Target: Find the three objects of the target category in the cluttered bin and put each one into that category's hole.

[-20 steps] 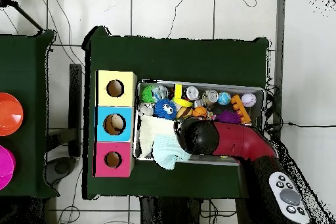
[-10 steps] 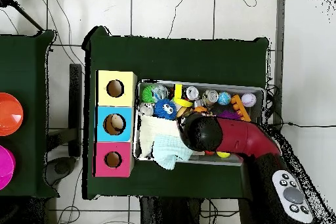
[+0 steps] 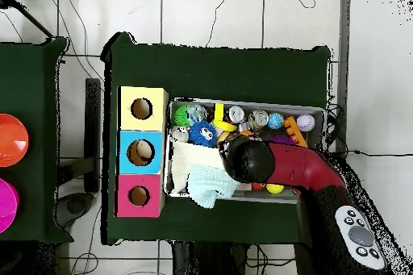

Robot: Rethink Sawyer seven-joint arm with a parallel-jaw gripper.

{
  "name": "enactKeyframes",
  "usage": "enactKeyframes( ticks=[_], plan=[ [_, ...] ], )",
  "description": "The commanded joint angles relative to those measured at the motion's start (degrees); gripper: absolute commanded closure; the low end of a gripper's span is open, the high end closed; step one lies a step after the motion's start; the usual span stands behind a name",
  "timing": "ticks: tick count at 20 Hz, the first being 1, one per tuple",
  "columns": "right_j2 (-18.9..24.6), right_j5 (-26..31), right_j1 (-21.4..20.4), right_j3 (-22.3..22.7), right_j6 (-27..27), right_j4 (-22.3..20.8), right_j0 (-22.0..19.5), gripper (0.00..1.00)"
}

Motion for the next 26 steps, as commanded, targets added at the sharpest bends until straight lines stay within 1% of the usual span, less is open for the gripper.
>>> enactKeyframes(
  ticks=[1,11,20,23,26],
  plan=[
    [-0.7,-3.0,2.2,-2.4,6.9,-1.2,-0.9,0.00],
    [-1.2,-2.8,2.0,-3.2,4.9,-2.4,-1.4,0.00],
    [-1.1,-5.3,4.4,-3.0,5.4,-2.5,-1.2,0.00],
    [-1.5,-5.1,5.6,-4.3,5.0,-2.9,-0.7,0.00],
    [-1.7,-5.4,6.6,-4.6,4.9,-3.0,-0.5,0.00]
  ],
)
